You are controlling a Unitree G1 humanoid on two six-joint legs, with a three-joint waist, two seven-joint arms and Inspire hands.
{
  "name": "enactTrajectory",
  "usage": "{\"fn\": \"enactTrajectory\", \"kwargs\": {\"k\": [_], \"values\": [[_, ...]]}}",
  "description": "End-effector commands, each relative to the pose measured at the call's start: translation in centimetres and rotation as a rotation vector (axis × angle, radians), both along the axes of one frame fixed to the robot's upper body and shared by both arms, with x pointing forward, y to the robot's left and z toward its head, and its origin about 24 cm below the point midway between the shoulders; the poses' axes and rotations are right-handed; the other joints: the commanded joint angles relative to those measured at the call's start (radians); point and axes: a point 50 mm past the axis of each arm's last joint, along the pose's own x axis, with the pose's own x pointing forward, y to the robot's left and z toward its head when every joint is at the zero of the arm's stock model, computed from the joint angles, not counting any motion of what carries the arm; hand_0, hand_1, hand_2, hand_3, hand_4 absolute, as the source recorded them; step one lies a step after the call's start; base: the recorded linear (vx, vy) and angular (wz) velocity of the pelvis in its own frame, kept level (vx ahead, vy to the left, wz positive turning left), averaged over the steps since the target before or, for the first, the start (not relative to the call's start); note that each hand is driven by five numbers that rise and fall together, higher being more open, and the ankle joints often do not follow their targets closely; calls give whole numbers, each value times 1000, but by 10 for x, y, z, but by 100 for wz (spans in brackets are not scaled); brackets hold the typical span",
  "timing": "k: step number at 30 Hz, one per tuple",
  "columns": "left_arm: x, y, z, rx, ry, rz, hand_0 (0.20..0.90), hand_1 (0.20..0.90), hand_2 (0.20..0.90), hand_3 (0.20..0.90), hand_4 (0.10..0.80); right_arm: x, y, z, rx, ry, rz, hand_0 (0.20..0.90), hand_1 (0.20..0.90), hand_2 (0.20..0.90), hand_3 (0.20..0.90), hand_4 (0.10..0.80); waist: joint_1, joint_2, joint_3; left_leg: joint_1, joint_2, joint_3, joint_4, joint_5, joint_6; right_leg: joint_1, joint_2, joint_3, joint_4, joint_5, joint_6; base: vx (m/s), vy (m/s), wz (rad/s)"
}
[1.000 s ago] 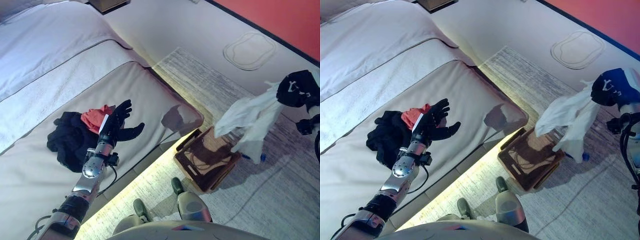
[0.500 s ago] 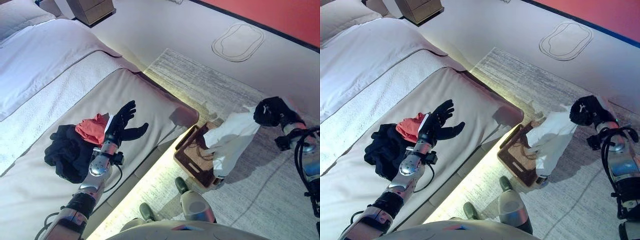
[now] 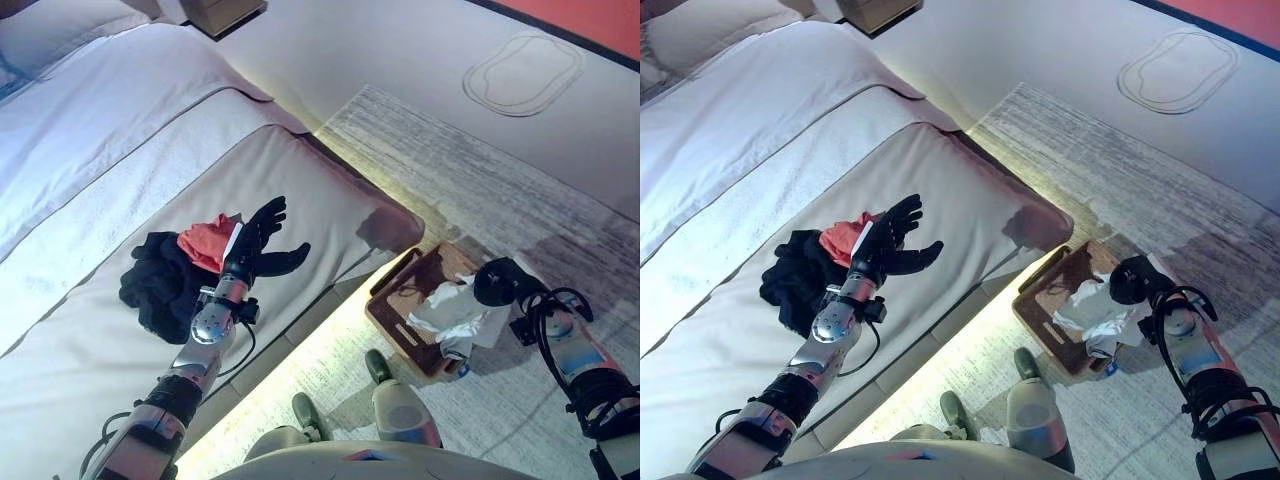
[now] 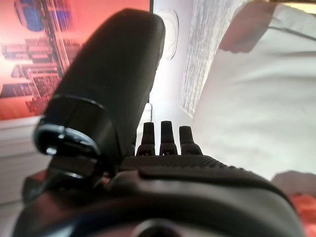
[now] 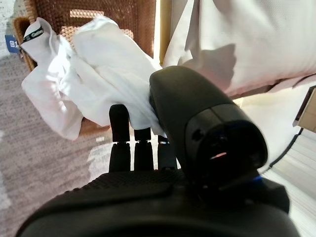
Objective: Pick up the clothes from the bed and place them into the basket
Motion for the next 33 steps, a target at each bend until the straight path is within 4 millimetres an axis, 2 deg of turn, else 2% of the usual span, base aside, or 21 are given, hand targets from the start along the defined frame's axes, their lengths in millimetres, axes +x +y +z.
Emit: {"fn": "enactTrajectory", "kwargs": {"k": [1, 9, 16, 22, 25, 28, 33], "values": [[16, -13, 36, -20, -204, -66, 900, 900, 900, 900, 800, 39, 3, 46, -75, -206, 29, 900, 900, 900, 900, 800, 31, -30, -28, -48, -28, -91, 128, -124, 14, 0, -26, -83, 61, -15, -17, 5, -1, 13], [15, -8, 34, -14, -199, -47, 900, 900, 900, 900, 800, 42, 9, 54, -91, -245, 33, 900, 900, 900, 900, 800, 40, -44, -25, -46, -24, -109, 113, -115, 12, 5, -27, -89, 56, -14, -17, 9, -11, 11], [12, 1, 28, -4, -178, -7, 900, 900, 900, 900, 800, 45, 5, 80, -94, -367, 23, 900, 900, 900, 900, 800, 52, -72, -31, -36, -20, -131, 97, -107, 10, 23, -21, -102, 47, -14, -21, 24, -19, 5], [7, 12, 23, 16, -158, 35, 900, 900, 900, 900, 800, 66, 11, 137, -121, -582, 24, 900, 900, 900, 900, 800, 96, -99, -45, -33, -26, -180, 92, -99, 7, 48, -16, -141, 38, -19, -36, 61, -21, 20], [5, 16, 20, 21, -152, 60, 900, 900, 900, 900, 800, 78, 21, 169, -150, -699, 52, 900, 900, 900, 900, 800, 125, -104, -46, -42, -32, -206, 103, -98, 7, 56, -16, -167, 46, -32, -46, 60, 4, 14], [3, 19, 17, 37, -146, 70, 900, 900, 900, 900, 800, 87, 31, 199, -195, -775, 89, 900, 900, 900, 900, 800, 166, -111, -43, -75, -40, -243, 142, -97, 2, 52, -21, -207, 72, -55, -61, 37, -2, 35], [1, 27, 20, 47, -167, 89, 900, 900, 900, 900, 800, 103, 57, 245, -261, -896, 155, 900, 900, 900, 900, 800, 247, -106, 17, -170, -69, -322, 221, -92, -1, 3, -36, -289, 148, -95, -88, -36, -6, 50]]}}
